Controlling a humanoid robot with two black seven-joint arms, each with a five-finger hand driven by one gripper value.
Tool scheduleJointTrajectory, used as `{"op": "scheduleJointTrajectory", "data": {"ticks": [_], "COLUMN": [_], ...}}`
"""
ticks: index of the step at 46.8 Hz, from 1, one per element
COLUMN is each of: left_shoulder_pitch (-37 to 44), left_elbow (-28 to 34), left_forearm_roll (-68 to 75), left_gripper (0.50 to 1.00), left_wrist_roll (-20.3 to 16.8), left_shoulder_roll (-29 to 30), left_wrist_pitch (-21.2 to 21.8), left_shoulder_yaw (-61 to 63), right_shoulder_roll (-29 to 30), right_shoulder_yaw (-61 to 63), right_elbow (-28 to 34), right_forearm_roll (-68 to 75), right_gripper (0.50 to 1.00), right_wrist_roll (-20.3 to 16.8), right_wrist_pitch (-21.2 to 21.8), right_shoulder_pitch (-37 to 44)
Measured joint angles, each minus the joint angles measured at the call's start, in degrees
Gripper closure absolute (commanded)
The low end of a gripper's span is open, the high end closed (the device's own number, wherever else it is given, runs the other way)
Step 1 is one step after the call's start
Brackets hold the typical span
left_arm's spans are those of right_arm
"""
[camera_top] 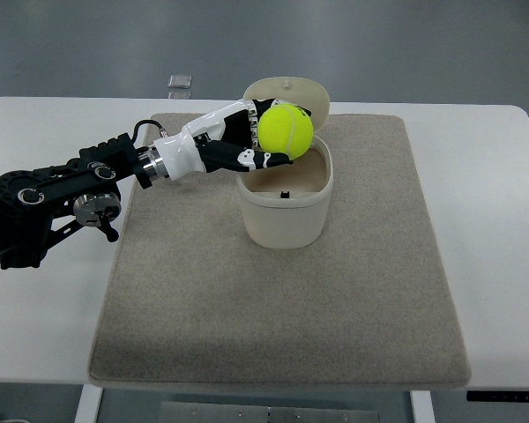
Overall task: Put tennis ball into box with left hand
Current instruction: 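Carry the ball over the open cream bin with the left hand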
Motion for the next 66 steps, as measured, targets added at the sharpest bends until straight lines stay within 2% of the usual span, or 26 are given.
{"op": "scheduleJointTrajectory", "data": {"ticks": [20,42,66], "left_shoulder_pitch": [0.3,-0.03,-0.31], "left_elbow": [-0.29,-6.43,-6.71], "left_forearm_roll": [0.03,-0.6,-0.86], "left_gripper": [1.0,1.0,1.0], "left_wrist_roll": [0.04,0.05,0.04], "left_shoulder_roll": [-1.39,4.24,4.54], "left_wrist_pitch": [0.3,1.06,1.94], "left_shoulder_yaw": [-0.05,-0.17,0.02], "right_shoulder_roll": [0.0,0.0,0.0], "right_shoulder_yaw": [0.0,0.0,0.0], "right_elbow": [0.0,0.0,0.0], "right_forearm_roll": [0.0,0.0,0.0], "right_gripper": [0.599,0.597,0.599], "right_wrist_roll": [-0.01,-0.01,-0.02], "right_wrist_pitch": [0.0,0.0,0.0], "right_shoulder_pitch": [0.0,0.01,0.0]}}
